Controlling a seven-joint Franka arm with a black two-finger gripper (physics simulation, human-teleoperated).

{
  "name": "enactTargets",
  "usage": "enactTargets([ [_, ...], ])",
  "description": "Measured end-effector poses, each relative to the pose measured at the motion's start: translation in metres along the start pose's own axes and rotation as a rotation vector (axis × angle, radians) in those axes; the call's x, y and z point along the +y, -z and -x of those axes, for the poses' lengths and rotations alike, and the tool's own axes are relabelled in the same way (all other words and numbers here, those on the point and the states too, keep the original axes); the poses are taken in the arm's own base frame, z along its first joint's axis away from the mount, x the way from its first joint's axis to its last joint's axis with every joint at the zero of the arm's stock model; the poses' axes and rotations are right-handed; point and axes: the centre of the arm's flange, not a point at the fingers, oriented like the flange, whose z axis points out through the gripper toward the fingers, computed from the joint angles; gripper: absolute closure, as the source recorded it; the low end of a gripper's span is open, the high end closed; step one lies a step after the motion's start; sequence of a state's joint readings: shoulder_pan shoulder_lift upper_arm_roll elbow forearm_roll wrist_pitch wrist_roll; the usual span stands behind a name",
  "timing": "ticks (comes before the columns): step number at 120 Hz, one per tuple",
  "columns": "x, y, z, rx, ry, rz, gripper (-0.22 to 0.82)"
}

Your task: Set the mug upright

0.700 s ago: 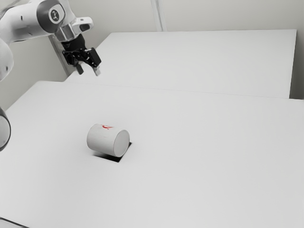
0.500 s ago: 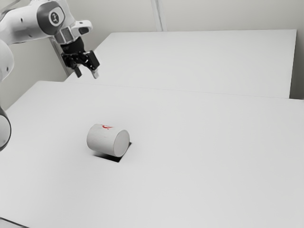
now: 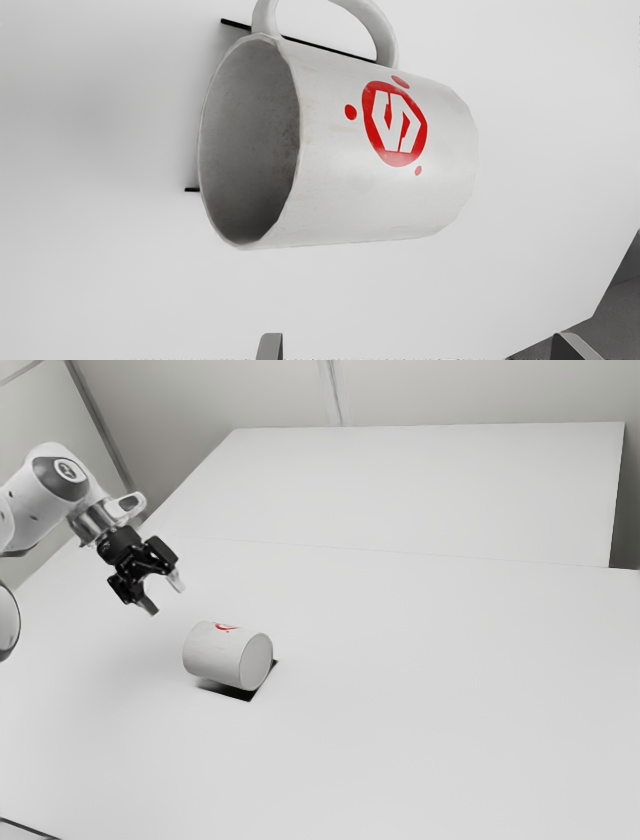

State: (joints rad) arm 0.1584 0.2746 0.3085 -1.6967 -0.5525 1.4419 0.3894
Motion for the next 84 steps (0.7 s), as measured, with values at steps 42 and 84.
enactTargets([
  [42, -0.056, -0.043, -0.007, -0.003, -0.056, 0.109, 0.02],
  [84, -0.051, -0.076, -0.039, 0.089, -0.16, 0.15, 0.02],
])
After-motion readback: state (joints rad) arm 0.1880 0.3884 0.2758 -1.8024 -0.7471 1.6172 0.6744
